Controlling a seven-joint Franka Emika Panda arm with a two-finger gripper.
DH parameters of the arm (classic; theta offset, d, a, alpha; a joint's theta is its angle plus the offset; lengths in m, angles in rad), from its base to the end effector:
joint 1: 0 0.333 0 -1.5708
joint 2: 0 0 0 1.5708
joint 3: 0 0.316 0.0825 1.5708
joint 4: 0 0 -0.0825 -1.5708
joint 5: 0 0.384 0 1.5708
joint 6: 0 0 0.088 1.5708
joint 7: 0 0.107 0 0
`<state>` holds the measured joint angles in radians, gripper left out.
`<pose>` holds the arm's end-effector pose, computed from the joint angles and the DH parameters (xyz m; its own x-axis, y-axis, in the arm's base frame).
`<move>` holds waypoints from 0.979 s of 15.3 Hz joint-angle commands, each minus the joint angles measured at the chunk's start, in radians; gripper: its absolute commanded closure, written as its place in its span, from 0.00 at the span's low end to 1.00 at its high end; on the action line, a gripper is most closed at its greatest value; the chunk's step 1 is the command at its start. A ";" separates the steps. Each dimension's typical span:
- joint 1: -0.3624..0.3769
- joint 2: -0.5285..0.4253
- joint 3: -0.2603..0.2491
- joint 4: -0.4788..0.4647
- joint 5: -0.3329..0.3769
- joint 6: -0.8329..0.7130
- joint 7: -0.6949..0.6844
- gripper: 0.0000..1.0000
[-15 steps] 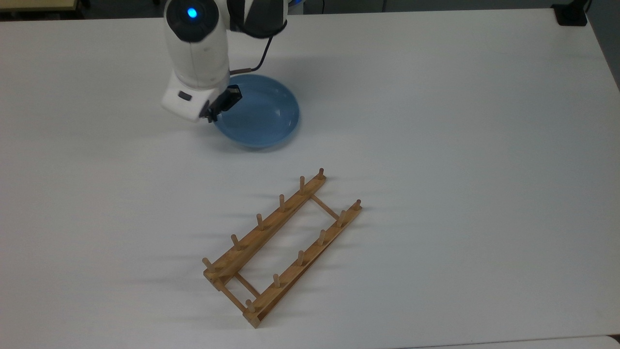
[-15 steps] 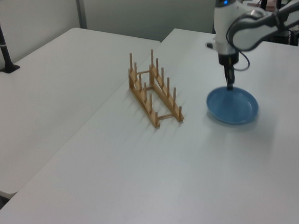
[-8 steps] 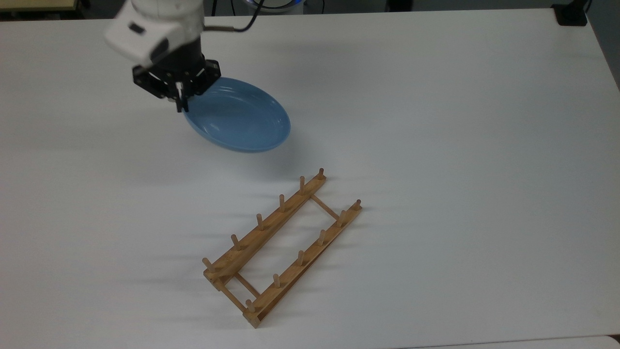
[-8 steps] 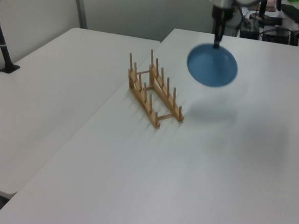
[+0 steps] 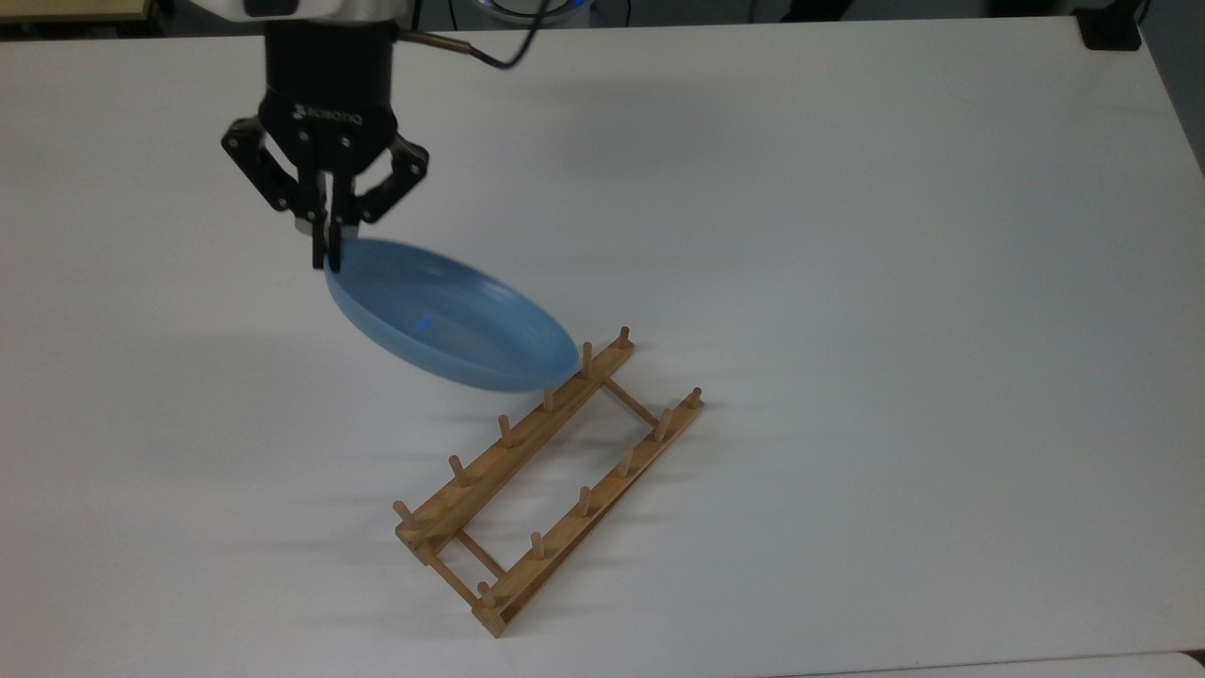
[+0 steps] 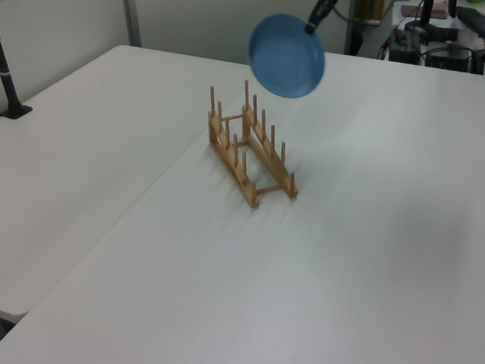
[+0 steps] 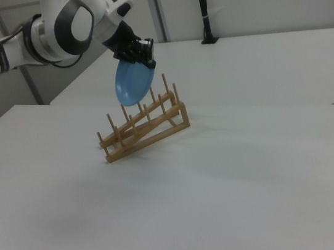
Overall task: Place plate in plate rack
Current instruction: 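Lift the plate by its rim and tilt it upright toward the rack, then lower the upright plate between the rack pegs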
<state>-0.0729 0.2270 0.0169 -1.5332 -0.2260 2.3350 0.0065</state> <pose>0.6749 -0.0428 0.5895 0.8432 0.0993 0.5284 -0.0184 -0.9769 0.2129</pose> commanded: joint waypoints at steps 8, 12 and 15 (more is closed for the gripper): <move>0.134 0.038 -0.003 -0.045 -0.576 0.130 0.553 1.00; 0.148 0.060 -0.003 -0.056 -0.702 0.129 0.685 1.00; 0.153 0.067 -0.003 -0.077 -0.710 0.129 0.688 1.00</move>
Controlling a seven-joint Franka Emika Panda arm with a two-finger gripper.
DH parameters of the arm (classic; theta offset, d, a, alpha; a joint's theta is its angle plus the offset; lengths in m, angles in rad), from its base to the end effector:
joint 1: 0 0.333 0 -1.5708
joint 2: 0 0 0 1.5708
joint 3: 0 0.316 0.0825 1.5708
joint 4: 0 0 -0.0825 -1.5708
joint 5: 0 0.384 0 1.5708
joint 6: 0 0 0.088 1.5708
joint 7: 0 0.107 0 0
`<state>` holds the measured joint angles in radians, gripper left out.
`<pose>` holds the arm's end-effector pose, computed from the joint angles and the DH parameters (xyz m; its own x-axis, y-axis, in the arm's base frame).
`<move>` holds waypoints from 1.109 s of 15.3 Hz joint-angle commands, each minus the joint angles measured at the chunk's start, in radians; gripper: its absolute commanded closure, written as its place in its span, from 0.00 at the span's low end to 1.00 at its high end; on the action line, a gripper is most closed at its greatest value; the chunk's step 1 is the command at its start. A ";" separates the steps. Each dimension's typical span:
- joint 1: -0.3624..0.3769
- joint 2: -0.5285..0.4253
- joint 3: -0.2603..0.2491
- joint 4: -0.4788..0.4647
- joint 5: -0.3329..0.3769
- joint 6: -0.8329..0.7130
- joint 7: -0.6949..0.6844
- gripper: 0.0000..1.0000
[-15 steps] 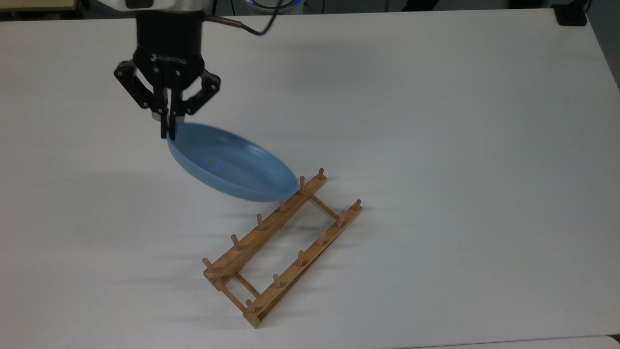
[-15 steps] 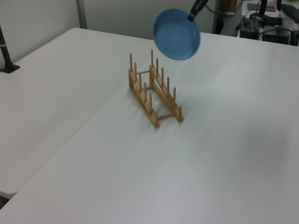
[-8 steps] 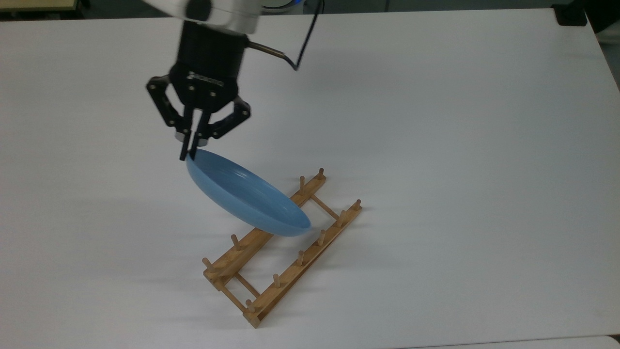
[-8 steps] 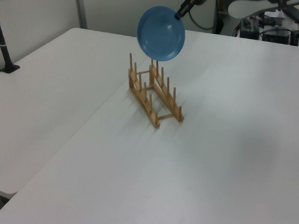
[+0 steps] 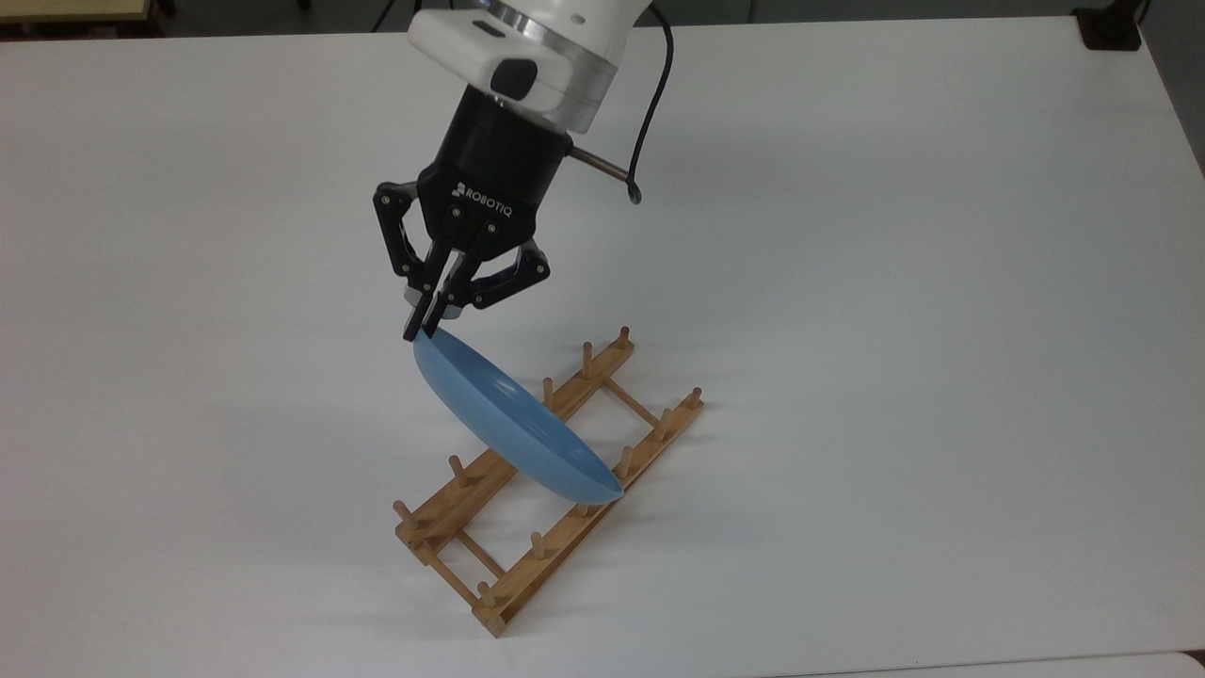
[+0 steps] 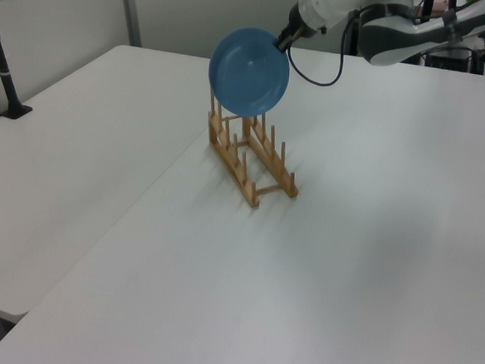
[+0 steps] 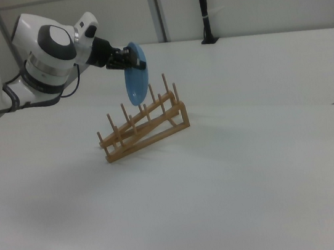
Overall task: Place plate in plate rack
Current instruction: 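Lower the upright plate between the rack pegs, then open the gripper to release the plate rim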
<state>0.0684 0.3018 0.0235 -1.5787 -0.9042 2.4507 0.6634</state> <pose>0.6927 0.0614 0.5293 0.7287 0.1586 0.6662 -0.1950 -0.8845 0.4238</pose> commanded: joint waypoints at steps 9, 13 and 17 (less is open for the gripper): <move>0.048 0.016 -0.010 -0.060 -0.047 0.007 0.033 0.45; 0.044 0.013 -0.008 -0.052 -0.042 0.007 0.035 0.08; 0.045 -0.021 -0.008 -0.027 -0.013 -0.002 0.048 0.00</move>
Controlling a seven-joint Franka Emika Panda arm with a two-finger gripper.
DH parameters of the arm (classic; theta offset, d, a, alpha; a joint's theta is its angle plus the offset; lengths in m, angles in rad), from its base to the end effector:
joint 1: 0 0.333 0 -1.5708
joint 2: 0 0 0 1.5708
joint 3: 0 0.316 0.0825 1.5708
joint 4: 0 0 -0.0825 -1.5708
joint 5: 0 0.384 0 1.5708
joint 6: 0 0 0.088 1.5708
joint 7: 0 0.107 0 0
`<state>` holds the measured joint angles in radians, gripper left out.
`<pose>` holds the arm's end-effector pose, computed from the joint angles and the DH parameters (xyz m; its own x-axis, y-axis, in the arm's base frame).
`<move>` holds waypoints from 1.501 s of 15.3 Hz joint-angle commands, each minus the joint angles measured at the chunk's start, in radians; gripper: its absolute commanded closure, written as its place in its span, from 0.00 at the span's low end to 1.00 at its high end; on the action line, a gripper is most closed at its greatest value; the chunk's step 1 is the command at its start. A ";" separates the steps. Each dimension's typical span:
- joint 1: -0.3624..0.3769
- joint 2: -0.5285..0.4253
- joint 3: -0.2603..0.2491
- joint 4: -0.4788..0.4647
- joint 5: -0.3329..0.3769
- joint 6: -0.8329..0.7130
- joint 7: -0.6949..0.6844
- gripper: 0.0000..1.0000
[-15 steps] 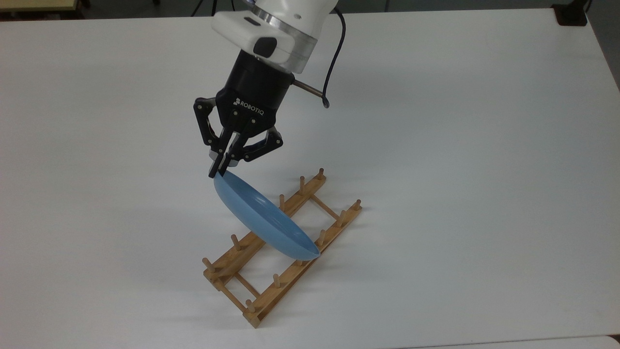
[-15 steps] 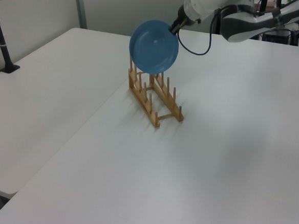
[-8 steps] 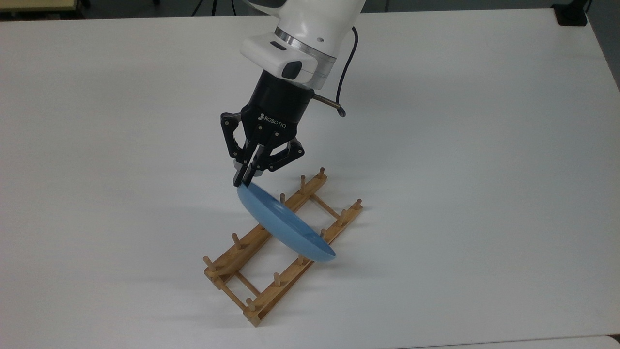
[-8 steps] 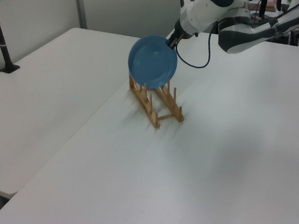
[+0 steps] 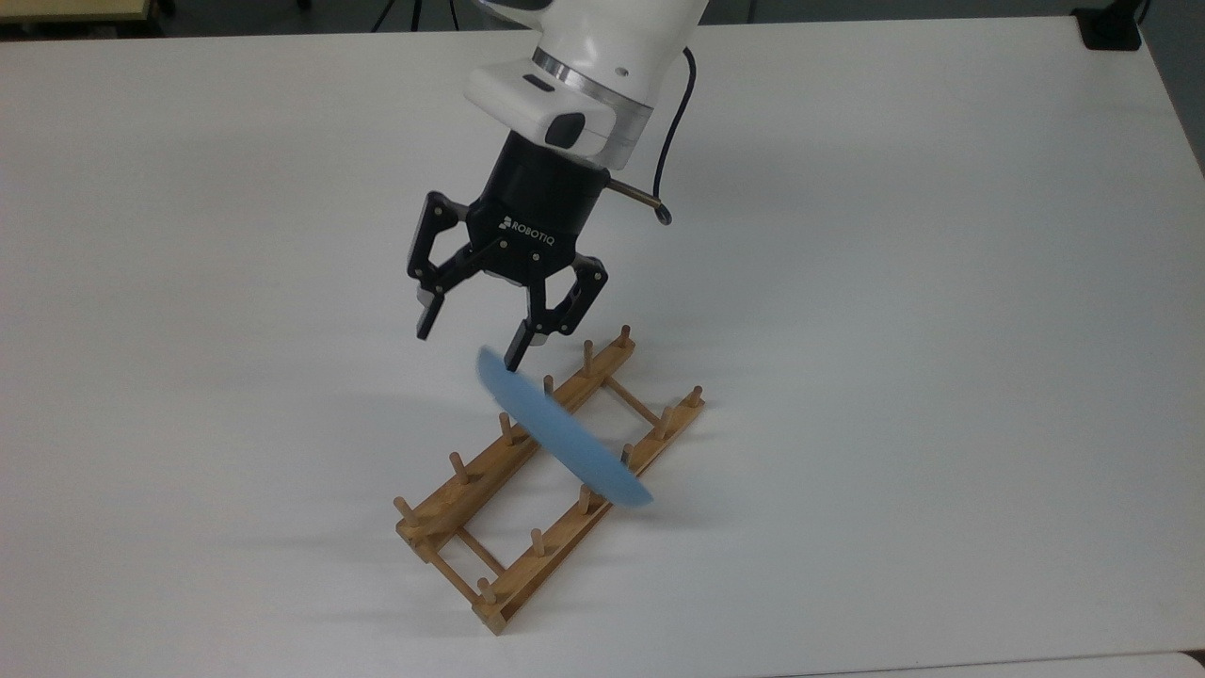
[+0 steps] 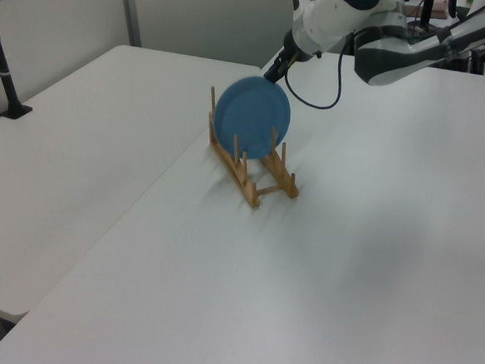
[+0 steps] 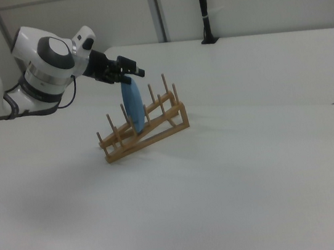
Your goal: Place plate in plate rack
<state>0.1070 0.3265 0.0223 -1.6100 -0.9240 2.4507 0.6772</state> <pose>0.6914 0.0876 0.4959 0.7532 0.1950 0.6282 -0.1428 -0.8837 0.4457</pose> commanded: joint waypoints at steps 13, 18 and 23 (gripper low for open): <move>-0.078 -0.224 -0.021 0.008 0.862 -0.513 -0.523 0.00; -0.200 -0.317 -0.033 -0.002 0.985 -0.787 -0.766 0.00; -0.213 -0.319 -0.036 -0.007 0.975 -0.826 -0.765 0.00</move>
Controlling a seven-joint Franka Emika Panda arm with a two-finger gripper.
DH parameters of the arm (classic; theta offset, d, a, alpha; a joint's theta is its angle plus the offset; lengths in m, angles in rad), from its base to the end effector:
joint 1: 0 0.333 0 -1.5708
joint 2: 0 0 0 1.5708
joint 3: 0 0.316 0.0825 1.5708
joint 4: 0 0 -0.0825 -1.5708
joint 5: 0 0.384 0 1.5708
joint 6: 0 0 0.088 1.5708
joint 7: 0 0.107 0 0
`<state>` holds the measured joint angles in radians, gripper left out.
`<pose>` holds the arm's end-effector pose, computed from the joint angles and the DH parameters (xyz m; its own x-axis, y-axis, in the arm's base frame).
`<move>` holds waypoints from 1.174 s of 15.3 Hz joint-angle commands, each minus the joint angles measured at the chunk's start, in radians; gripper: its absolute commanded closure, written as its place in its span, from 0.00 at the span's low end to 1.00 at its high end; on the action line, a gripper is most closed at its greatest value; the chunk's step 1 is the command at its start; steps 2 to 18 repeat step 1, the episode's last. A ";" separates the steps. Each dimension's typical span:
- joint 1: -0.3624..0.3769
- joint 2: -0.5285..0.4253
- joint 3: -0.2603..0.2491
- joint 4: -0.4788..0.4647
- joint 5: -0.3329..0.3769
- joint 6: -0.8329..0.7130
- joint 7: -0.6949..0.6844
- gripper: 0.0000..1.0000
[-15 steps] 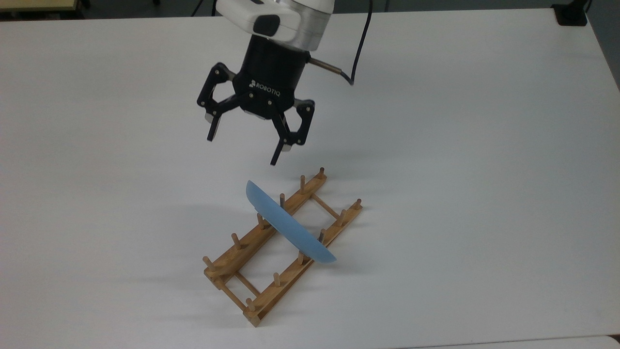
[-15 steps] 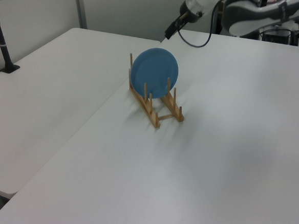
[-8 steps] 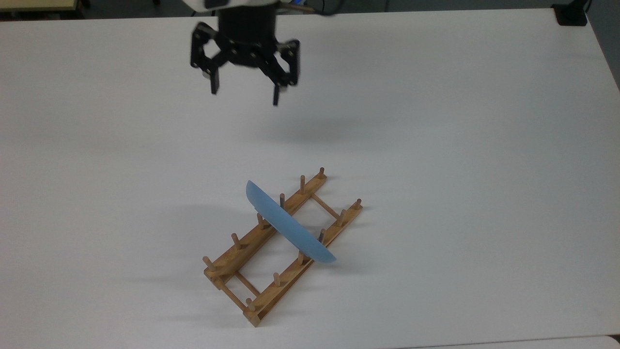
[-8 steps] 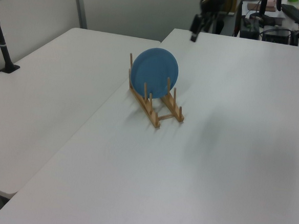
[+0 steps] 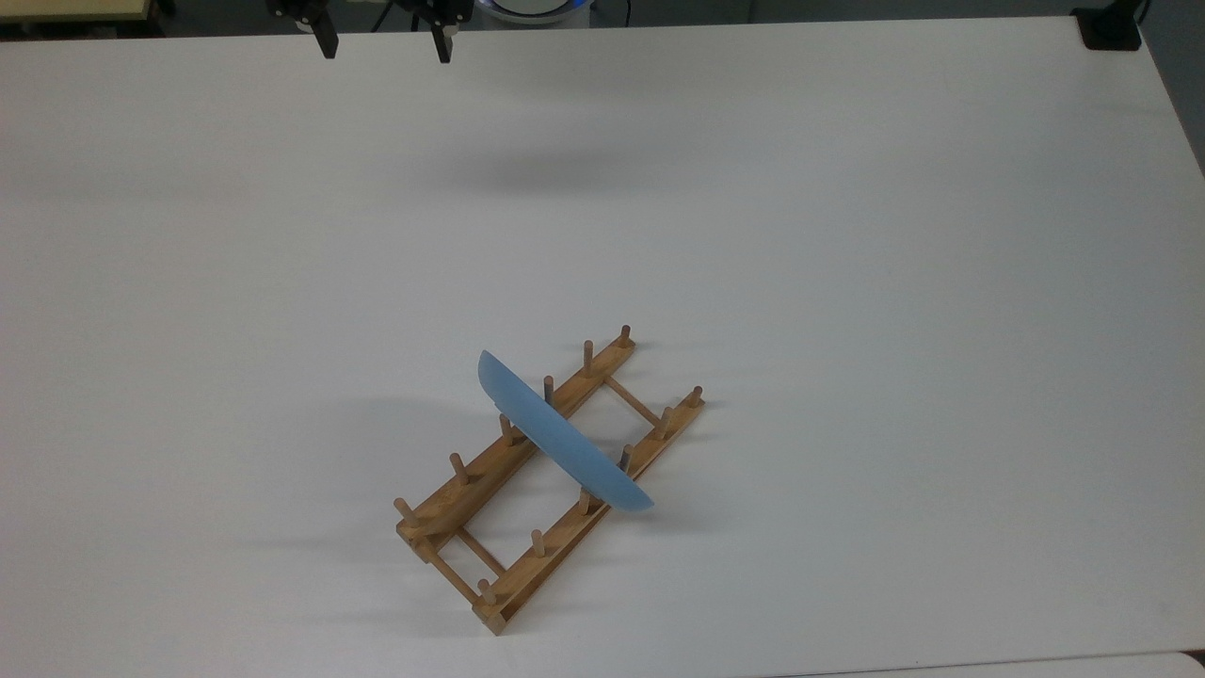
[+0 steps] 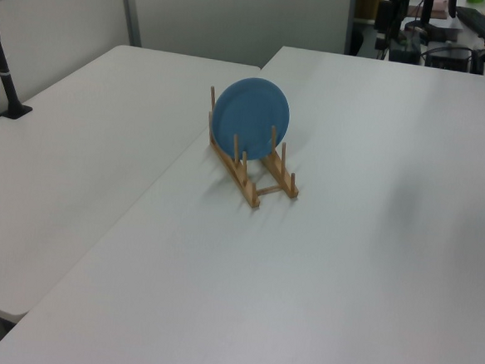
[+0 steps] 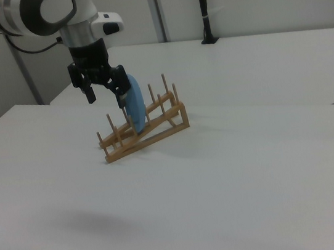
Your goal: Place plate in plate rack
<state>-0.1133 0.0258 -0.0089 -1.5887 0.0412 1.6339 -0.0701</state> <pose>0.5642 -0.0650 0.6072 0.9983 -0.0547 0.0222 -0.0538 -0.9978 -0.0395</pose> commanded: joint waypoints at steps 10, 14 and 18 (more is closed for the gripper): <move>0.007 -0.018 -0.005 -0.028 0.009 -0.011 -0.019 0.00; 0.007 -0.018 -0.005 -0.028 0.009 -0.011 -0.019 0.00; 0.007 -0.018 -0.005 -0.028 0.009 -0.011 -0.019 0.00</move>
